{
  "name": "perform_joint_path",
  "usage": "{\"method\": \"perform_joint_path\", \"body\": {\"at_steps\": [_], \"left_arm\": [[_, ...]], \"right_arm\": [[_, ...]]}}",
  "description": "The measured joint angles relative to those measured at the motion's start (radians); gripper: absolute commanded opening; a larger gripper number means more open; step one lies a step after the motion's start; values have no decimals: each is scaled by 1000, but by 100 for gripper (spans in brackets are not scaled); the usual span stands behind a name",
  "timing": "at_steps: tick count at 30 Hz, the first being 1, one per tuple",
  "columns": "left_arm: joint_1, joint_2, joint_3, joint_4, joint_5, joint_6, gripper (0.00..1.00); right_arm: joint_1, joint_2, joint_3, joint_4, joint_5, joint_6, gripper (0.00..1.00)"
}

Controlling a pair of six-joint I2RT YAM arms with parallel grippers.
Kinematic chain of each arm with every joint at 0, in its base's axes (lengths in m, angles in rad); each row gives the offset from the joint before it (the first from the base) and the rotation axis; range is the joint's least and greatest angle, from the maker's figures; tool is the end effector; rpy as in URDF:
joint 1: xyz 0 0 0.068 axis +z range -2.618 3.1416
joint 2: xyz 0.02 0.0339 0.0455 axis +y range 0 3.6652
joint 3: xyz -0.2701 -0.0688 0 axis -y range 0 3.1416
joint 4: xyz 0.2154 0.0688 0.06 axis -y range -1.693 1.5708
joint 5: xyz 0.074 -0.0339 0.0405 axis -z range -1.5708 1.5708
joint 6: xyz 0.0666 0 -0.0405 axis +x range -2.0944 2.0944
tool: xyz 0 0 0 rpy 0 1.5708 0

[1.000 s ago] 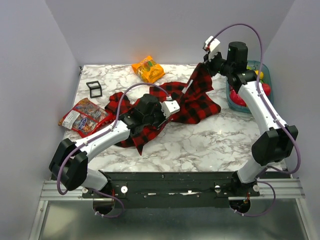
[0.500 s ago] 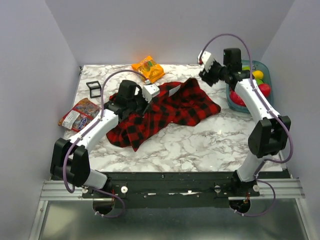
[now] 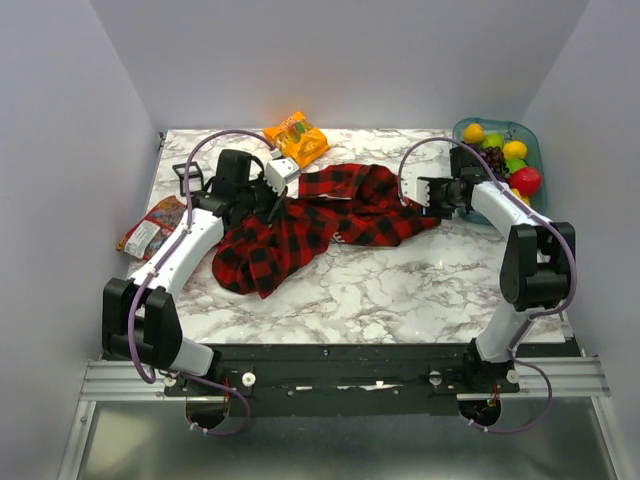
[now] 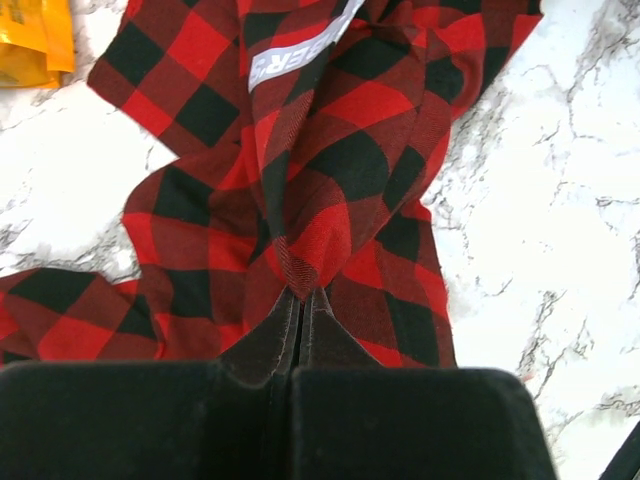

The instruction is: Remove the brooch from the garment

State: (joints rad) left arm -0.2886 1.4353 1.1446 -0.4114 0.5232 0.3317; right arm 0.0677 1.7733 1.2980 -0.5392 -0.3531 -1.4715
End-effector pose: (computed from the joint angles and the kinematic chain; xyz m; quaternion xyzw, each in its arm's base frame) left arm 0.2854 -0.1195 0.2918 0.3711 0.8013 -0.2258 0.4115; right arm 0.3630 0.0477 0.2170 -0.6933 0.6463 -0.0456 0.3155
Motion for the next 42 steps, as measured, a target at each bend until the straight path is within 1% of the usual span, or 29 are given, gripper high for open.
{"method": "perform_joint_path", "body": {"at_steps": [6, 9, 13, 20, 24, 27, 29, 30, 31, 34, 36, 40, 42], "left_arm": [[39, 11, 41, -40, 0, 35, 0], [55, 16, 54, -48, 0, 47, 0], [69, 26, 63, -48, 0, 55, 0], [88, 37, 76, -54, -1, 71, 0], [98, 39, 86, -64, -2, 84, 0], [99, 39, 93, -67, -3, 90, 0], [99, 39, 93, -70, -4, 93, 0], [99, 39, 93, -71, -6, 95, 0], [99, 39, 93, -72, -7, 97, 0], [104, 40, 99, -82, -12, 106, 0], [111, 43, 112, -89, -13, 111, 0], [137, 76, 184, -108, -14, 116, 0], [159, 108, 255, -121, -14, 112, 0]], "right_arm": [[3, 40, -49, 15, 23, -168, 65], [3, 41, -75, 15, 28, -226, 65], [3, 31, -99, 20, 27, -264, 65], [2, -33, -199, 23, 28, -320, 65], [2, -30, -237, 81, 50, -317, 62], [2, -6, -244, 167, 76, -296, 55], [2, 17, -244, 234, 91, -269, 44], [2, 25, -244, 260, 95, -254, 38], [2, 28, -244, 283, 98, -241, 25], [2, 24, -244, 338, 97, -187, 5], [2, 12, -244, 346, 90, -154, 1], [2, -61, -235, 344, 65, -51, 0], [0, -89, -177, 326, 55, 38, 1]]}}
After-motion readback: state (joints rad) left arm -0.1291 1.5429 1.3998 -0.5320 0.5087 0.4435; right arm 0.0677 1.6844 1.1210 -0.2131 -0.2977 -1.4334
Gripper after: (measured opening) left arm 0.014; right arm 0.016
